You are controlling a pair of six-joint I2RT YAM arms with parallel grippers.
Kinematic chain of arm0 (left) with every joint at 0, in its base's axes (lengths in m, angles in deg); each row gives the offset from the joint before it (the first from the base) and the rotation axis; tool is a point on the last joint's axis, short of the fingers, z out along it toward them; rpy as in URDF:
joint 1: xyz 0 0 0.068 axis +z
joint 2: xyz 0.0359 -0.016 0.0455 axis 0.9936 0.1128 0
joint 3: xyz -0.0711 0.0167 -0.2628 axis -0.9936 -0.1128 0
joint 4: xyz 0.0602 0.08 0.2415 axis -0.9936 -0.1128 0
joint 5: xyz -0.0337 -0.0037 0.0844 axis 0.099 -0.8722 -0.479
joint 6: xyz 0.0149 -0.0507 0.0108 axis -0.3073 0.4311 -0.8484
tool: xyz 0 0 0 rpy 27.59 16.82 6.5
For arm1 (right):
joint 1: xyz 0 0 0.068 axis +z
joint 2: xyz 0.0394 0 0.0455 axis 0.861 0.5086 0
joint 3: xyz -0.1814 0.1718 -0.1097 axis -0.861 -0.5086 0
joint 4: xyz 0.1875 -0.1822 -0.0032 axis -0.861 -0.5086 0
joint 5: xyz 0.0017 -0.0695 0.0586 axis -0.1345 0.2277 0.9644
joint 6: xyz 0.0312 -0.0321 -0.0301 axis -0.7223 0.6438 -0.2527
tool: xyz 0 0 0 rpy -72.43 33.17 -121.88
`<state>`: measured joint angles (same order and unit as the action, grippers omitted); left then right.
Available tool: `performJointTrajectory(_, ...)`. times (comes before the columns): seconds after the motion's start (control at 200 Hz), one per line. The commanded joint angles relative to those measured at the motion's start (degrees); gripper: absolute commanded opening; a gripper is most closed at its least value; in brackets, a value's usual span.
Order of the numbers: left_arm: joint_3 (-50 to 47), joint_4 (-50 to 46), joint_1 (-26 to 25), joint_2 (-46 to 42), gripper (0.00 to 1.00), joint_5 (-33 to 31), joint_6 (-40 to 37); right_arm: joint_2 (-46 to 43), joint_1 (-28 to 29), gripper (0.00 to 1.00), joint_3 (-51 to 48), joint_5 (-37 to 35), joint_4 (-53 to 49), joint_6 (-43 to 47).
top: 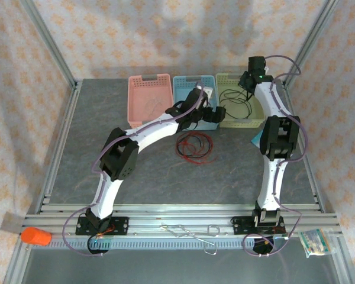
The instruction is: Untangle the cables
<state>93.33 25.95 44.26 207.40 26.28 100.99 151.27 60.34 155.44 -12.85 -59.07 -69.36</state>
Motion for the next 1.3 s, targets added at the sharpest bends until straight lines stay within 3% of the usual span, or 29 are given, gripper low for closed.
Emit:
performJointTrajectory(0.0,-3.6,2.9,0.3,-5.8,0.99,-0.3,-0.7,-2.2,-0.1,0.26,-0.4,0.3,-1.4,-0.2)
performJointTrajectory(0.11,-8.6,4.5,0.0,-9.5,0.99,-1.0,-0.5,-5.9,-0.1,0.37,-2.2,0.0,-1.3,-0.2)
performJointTrajectory(0.195,-13.1,5.7,-0.6,-12.7,0.99,-1.8,-0.4,-10.1,0.2,0.40,-5.7,-0.6,-0.6,0.0)
performJointTrajectory(0.581,-38.5,14.0,-5.0,-29.3,0.99,-7.2,3.4,-39.2,9.2,0.32,-43.9,-2.9,11.1,-2.5)
performJointTrajectory(0.811,-54.7,20.6,-7.1,-38.4,0.99,-9.9,11.0,-50.8,19.7,0.31,-62.7,-5.9,13.5,-7.0)
performJointTrajectory(1.046,-72.8,32.8,-7.3,-48.6,0.98,-11.4,23.8,-52.1,32.3,0.31,-70.9,-7.1,16.1,-9.6)
performJointTrajectory(1.292,-82.1,36.6,-6.0,-56.5,0.99,-10.5,29.2,-42.1,40.9,0.31,-66.5,-6.9,17.3,-7.1)
